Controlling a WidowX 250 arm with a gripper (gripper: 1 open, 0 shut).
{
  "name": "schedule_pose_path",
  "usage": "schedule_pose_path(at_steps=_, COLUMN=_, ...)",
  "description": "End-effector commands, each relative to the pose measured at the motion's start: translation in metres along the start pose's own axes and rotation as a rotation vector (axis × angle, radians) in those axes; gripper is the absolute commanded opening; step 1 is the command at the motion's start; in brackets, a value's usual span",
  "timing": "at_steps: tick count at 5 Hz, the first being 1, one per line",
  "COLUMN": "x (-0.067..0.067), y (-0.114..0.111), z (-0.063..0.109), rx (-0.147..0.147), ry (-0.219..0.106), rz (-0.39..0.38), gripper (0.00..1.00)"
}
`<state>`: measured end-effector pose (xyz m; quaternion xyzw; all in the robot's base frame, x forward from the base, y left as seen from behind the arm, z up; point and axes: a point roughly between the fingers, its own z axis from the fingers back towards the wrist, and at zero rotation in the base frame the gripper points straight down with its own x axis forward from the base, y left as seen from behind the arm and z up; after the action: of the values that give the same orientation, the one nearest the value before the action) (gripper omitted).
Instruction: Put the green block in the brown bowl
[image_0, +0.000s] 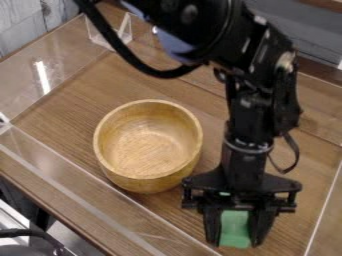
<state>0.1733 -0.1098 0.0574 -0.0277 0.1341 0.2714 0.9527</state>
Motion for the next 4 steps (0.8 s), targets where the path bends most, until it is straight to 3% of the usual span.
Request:
schedule_pose_path(at_steps=1, x=0.004, y=0.000, z=0.029, rx=-0.054, ry=-0.024, rz=-0.018, gripper=0.00)
schedule_pose_path(at_steps=2, x=0.009, y=0.017, z=0.060, rx=-0.094, ry=-0.028, rz=-0.007, gripper=0.00)
schedule_pose_path(at_steps=3, x=0.029, y=0.056, z=0.108, rx=-0.155, ry=-0.044, rz=0.007, gripper=0.00)
schedule_pose_path(at_steps=4, x=0.044, y=0.102, z=0.129, rx=-0.183, ry=-0.067, rz=-0.007, gripper=0.00)
